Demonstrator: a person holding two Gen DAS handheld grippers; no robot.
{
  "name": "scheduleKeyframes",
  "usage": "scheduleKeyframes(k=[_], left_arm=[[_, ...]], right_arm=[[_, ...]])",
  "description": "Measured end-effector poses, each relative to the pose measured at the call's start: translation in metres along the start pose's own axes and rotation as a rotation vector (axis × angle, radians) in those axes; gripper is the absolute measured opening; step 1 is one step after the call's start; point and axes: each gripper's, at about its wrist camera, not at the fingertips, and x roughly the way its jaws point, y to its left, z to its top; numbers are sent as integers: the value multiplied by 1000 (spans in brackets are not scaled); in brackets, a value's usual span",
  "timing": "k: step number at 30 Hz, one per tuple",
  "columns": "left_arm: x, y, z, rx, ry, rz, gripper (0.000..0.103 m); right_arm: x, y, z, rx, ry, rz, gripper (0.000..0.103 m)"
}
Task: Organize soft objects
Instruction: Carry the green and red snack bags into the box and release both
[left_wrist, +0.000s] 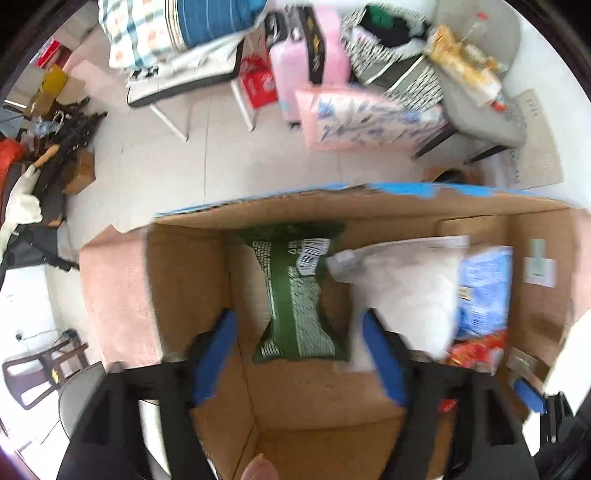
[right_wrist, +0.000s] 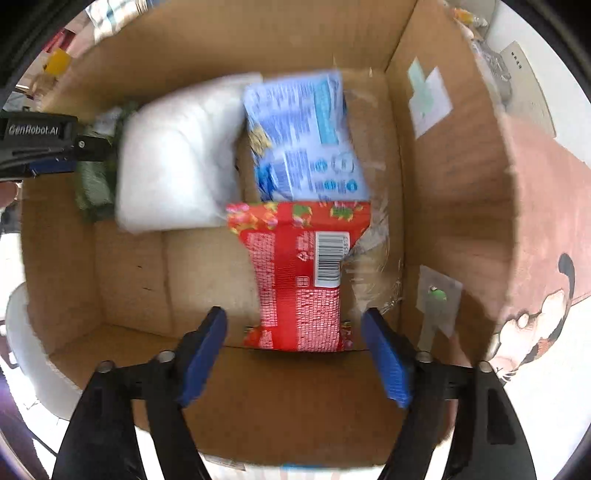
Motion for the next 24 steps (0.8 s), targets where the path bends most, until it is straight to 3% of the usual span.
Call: scheduleKeyframes(k=[3, 6, 12, 24], left_arm=[[-33, -4, -22, 15, -61, -21, 96], [-56, -10, -53, 33, -112, -46, 103], [-78, -14, -105, 20, -191, -52, 103], [-122, -10, -170, -79, -318, -27, 103]], right_arm=[[-27, 1, 0, -9, -59, -17, 101], [-54, 1, -7, -14, -130, -41, 103], [-88, 0, -32, -27, -237, -51, 103], [-124, 11, -87, -79, -312, 24, 103]])
